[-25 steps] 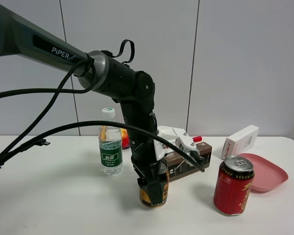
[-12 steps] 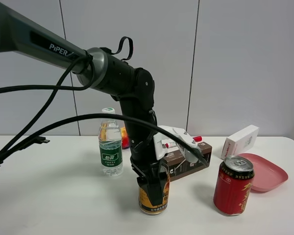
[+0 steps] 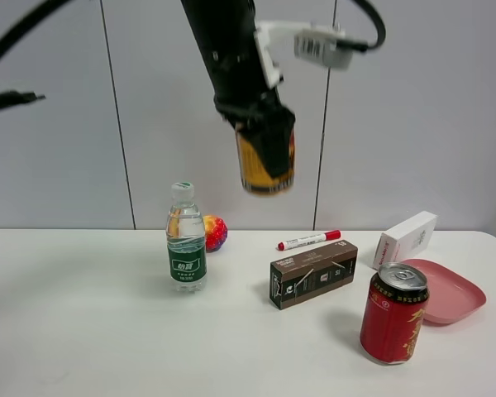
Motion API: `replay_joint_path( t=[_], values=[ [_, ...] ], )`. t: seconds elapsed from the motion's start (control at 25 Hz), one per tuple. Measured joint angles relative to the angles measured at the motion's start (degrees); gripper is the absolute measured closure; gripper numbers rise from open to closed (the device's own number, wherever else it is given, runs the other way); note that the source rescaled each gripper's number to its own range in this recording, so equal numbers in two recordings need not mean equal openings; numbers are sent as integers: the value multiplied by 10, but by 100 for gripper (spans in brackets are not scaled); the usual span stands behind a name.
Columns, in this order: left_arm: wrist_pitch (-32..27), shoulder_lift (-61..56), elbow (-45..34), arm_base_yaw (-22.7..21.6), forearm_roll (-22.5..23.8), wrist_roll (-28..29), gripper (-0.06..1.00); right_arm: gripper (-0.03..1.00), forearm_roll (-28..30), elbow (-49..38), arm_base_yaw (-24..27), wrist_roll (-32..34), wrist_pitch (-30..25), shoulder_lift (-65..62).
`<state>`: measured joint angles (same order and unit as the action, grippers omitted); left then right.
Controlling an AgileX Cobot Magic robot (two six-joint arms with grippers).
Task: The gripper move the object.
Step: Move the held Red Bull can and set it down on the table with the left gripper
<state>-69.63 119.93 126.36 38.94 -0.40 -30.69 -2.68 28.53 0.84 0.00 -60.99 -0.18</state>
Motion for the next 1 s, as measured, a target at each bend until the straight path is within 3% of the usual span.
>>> replay_joint_path(
  t=[0.12,0.36,0.56,0.76,0.84,1.0],
  values=[
    [-1,-14,80,-11,40,23,94,-3,0,0,0,0,0,0],
    [-10,-17,143,-83,51,63,94,-3,0,0,0,0,0,0],
    [-15,-17,143,-181,17,110,94,-3,0,0,0,0,0,0],
    [-15,-12,142,-278,14,206,94,-3,0,0,0,0,0,0],
    [-15,-8,133,-302,4,243,94,-3,0,0,0,0,0,0],
    [-15,9,101,-330,-46,262,94,-3,0,0,0,0,0,0]
  ],
)
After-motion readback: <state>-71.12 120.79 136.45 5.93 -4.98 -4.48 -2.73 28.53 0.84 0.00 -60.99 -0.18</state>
